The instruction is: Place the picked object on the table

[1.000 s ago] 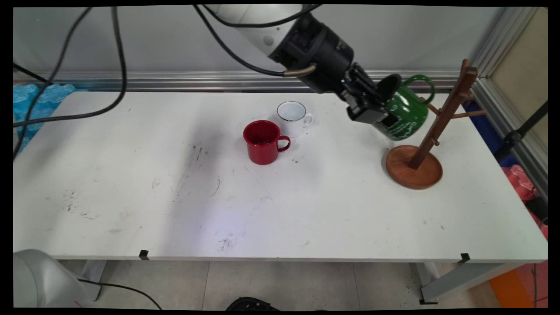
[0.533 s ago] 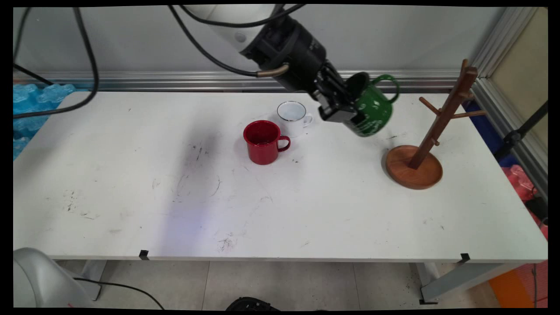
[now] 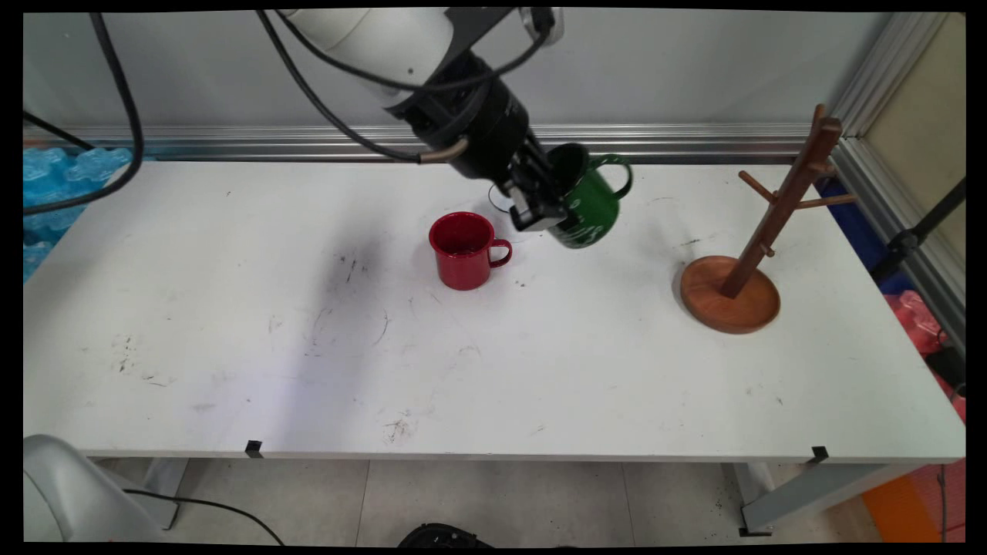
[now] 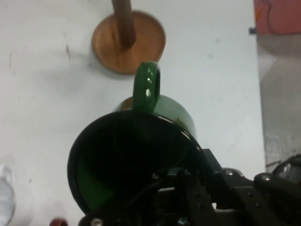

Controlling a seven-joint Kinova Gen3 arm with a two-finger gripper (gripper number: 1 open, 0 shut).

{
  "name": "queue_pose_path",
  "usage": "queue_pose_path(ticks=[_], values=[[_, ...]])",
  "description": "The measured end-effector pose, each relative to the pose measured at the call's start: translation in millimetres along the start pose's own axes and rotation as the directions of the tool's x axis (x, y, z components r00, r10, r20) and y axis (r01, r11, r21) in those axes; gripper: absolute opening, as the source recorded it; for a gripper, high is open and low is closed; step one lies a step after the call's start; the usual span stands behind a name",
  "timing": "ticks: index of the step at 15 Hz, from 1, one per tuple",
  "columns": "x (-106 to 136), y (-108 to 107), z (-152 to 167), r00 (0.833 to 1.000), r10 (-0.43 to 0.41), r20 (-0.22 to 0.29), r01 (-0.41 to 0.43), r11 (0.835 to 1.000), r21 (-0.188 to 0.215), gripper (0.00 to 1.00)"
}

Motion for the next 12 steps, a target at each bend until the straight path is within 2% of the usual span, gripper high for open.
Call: queue_pose_path(ticks=[5, 8, 12], values=[[-12.3, 8.4, 10.5, 0.992, 0.001, 0.127, -0.006, 0.999, 0.042, 0.0], [-21.2, 13.4, 24.2, 0.979, -0.005, 0.204, -0.008, 0.998, 0.066, 0.0], [-29.5, 18.3, 42.9, 0.961, -0.015, 0.276, -0.01, 0.996, 0.087, 0.0]])
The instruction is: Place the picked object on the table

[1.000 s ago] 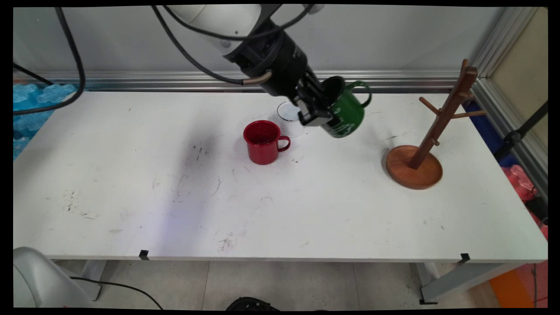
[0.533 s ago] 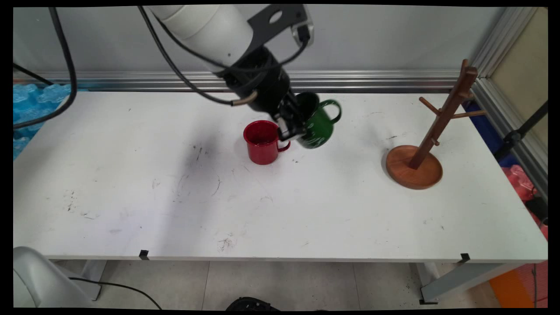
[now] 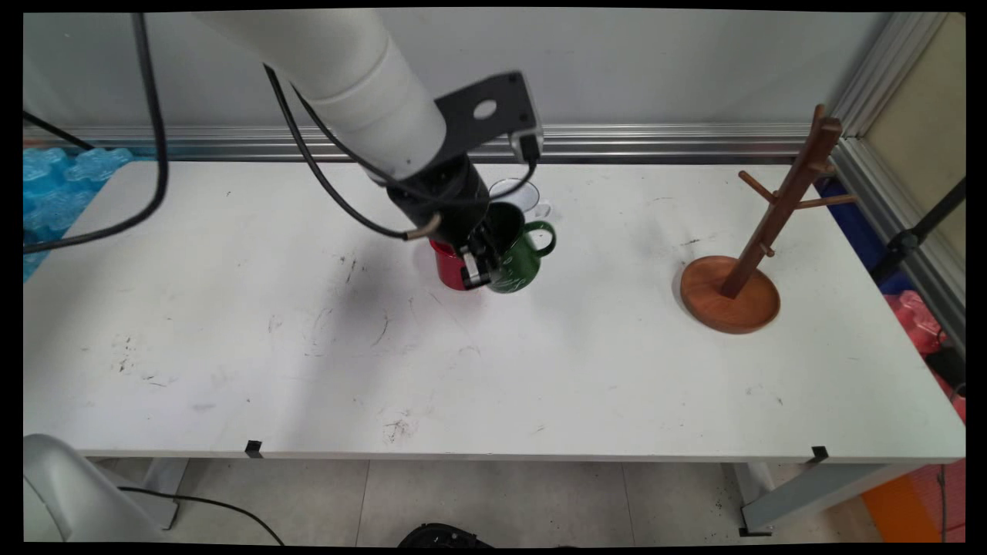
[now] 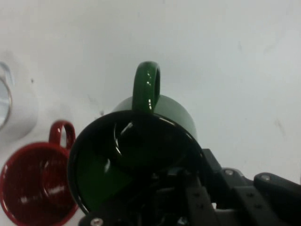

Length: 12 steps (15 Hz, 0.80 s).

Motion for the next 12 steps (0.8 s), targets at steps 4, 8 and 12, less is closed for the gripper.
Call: queue_pose_path(ticks=[4, 8, 12], values=[[-2.2, 5.2, 21.2, 0.998, -0.007, 0.068, 0.006, 1.0, 0.019, 0.0], [-4.4, 10.9, 43.3, 0.991, -0.016, 0.131, 0.012, 0.999, 0.034, 0.0], [-7.0, 19.3, 65.6, 0.981, -0.023, 0.19, 0.015, 0.999, 0.041, 0.0]])
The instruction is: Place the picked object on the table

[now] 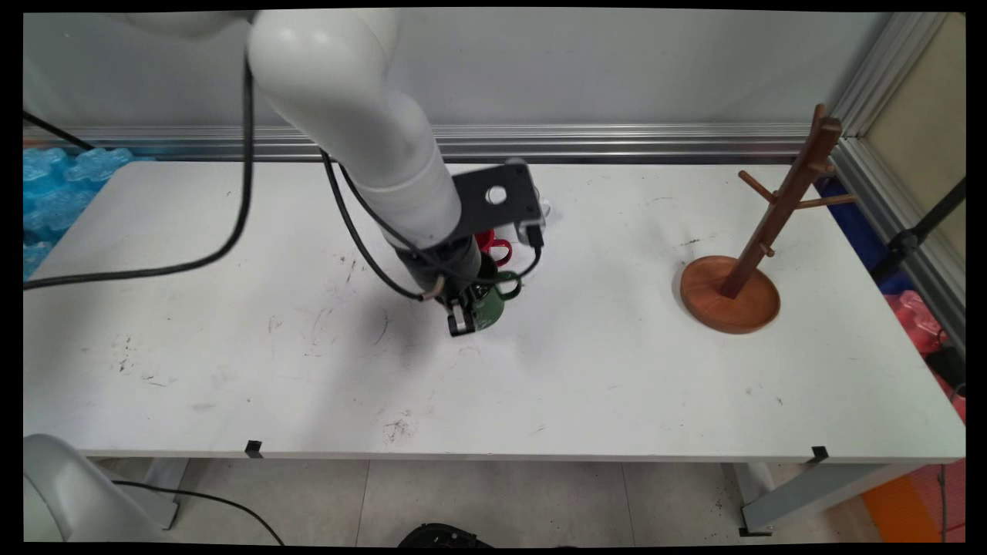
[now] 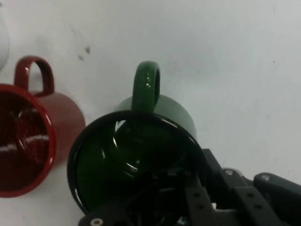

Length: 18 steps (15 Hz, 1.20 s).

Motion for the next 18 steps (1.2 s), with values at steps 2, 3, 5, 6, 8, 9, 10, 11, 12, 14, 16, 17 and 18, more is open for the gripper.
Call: queue_pose_path(ticks=[2, 3, 5, 6, 8, 9, 10, 11, 12, 14, 16, 17, 18], values=[[0.4, 3.6, 8.1, 1.0, 0.0, 0.02, 0.0, 1.0, 0.0, 0.0], [0.8, 5.8, 13.4, 0.999, 0.0, 0.032, 0.0, 1.0, 0.001, 0.0], [2.0, 8.9, 22.6, 0.999, 0.001, 0.052, -0.001, 1.0, 0.003, 0.0], [2.4, 9.6, 25.2, 0.998, 0.001, 0.057, -0.001, 1.0, 0.004, 0.0], [3.1, 11.6, 32.8, 0.997, 0.003, 0.073, -0.003, 1.0, 0.006, 0.0], [3.4, 12.7, 36.4, 0.997, 0.004, 0.08, -0.005, 1.0, 0.007, 0.0], [3.4, 13.6, 39.3, 0.996, 0.005, 0.087, -0.006, 1.0, 0.008, 0.0], [3.5, 14.3, 41.0, 0.996, 0.007, 0.091, -0.007, 1.0, 0.008, 0.0], [3.5, 15.4, 43.5, 0.995, 0.009, 0.096, -0.01, 1.0, 0.008, 0.0], [4.1, 17.5, 48.4, 0.994, 0.012, 0.108, -0.013, 1.0, 0.009, 0.0], [5.0, 19.0, 52.3, 0.993, 0.014, 0.118, -0.015, 1.0, 0.01, 0.0], [5.6, 19.6, 54.2, 0.992, 0.014, 0.122, -0.015, 1.0, 0.011, 0.0], [6.1, 20.2, 55.8, 0.992, 0.013, 0.126, -0.015, 1.0, 0.011, 0.0]])
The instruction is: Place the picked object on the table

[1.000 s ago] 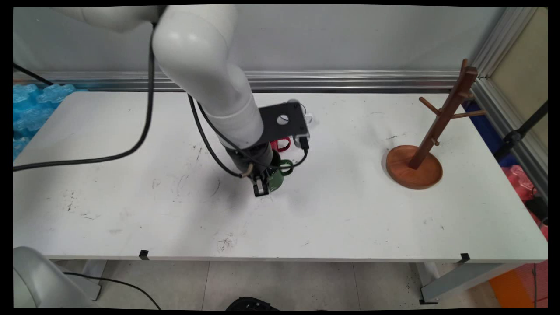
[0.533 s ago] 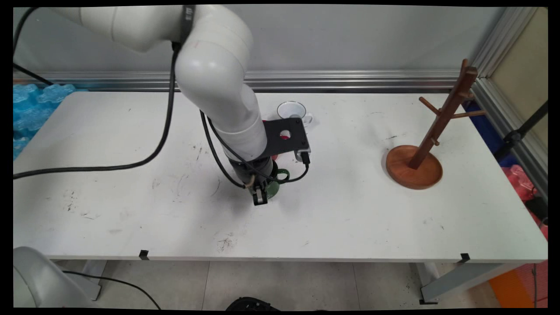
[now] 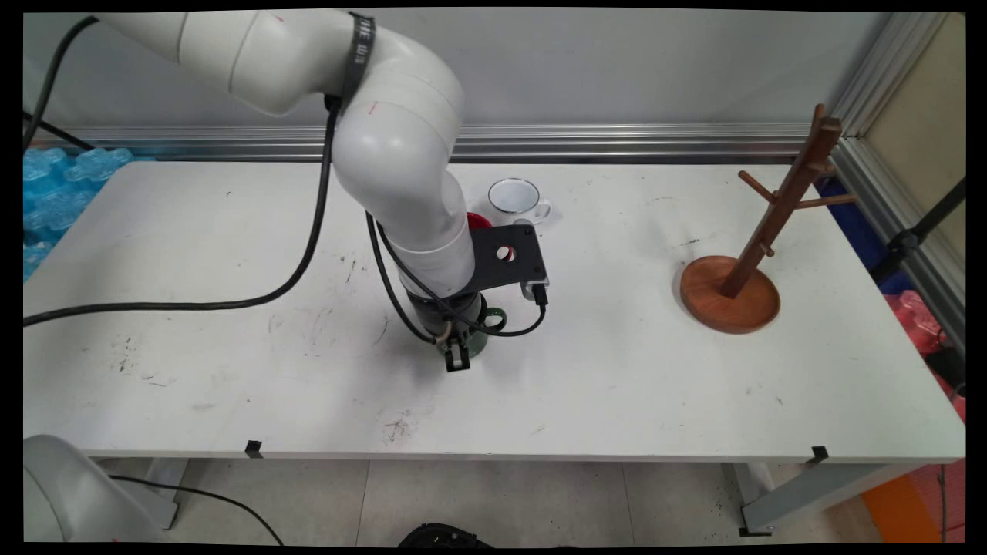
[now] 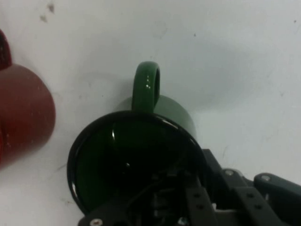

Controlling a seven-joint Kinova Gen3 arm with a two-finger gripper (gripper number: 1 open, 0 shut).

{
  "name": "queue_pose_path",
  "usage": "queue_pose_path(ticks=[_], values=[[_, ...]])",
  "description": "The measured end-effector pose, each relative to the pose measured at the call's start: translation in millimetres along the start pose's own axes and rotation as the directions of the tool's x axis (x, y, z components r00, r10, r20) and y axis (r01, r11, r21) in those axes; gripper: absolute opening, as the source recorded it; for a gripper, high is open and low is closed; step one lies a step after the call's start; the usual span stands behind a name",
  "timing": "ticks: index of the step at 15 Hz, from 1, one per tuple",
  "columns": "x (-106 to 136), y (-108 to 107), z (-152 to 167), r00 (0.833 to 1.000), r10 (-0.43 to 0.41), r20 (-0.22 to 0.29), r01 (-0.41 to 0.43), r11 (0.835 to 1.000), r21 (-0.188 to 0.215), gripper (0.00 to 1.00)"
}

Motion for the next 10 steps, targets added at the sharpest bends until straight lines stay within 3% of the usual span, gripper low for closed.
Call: queue_pose_path(ticks=[1, 2, 10], values=[[0.5, 0.4, 1.4, 1.0, 0.0, 0.004, 0.0, 1.0, 0.0, 0.0], [1.0, 0.7, 2.4, 1.0, 0.0, 0.006, 0.0, 1.0, 0.001, 1.0], [6.5, 4.5, 7.8, 1.0, 0.011, 0.004, -0.011, 1.0, -0.005, 1.0]])
